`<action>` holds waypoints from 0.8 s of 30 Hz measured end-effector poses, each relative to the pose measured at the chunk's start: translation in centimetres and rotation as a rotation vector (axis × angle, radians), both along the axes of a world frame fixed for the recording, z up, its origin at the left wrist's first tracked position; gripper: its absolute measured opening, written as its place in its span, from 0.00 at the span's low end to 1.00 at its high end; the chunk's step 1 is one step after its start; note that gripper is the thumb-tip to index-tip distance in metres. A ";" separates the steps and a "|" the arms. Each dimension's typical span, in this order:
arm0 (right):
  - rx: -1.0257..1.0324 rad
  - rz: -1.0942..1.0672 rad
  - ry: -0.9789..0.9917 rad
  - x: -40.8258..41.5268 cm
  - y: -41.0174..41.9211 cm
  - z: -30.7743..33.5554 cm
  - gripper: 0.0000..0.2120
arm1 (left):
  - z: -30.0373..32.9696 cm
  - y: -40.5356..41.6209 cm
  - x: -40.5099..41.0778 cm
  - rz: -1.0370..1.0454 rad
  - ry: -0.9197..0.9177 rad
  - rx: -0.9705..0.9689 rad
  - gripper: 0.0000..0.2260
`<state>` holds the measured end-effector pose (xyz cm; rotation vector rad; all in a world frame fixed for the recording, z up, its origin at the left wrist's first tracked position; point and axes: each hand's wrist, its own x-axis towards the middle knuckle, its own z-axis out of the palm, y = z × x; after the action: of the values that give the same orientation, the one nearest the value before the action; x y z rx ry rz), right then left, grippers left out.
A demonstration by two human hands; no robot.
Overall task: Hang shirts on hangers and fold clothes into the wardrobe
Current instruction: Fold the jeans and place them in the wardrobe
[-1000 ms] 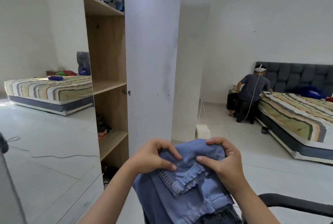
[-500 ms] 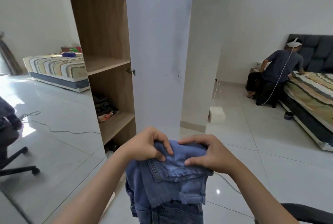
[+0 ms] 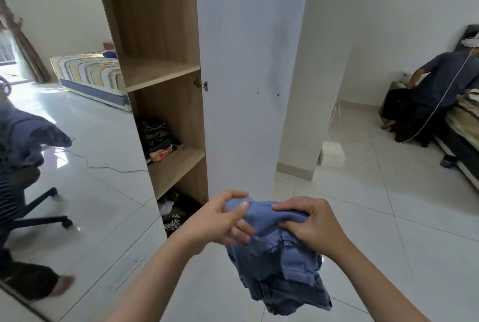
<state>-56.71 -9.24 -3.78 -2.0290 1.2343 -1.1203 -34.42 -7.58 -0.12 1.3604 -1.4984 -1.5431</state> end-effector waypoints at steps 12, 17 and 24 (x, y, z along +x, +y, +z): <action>-0.283 0.028 0.042 3.2 -6.9 -3.9 0.19 | -6.2 -9.8 -3.2 0.412 0.364 0.337 0.11; -0.153 0.022 0.035 4.6 -7.3 -5.7 0.12 | -8.6 -11.0 -2.1 0.505 0.441 0.235 0.16; 0.413 -0.297 -0.366 7.4 -9.4 -7.6 0.19 | -10.0 -13.2 -0.4 0.491 0.561 0.042 0.18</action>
<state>-49.35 -18.66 -11.38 -1.3014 1.4545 -1.1846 -34.82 -20.82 -10.14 1.0814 -0.7297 -1.4649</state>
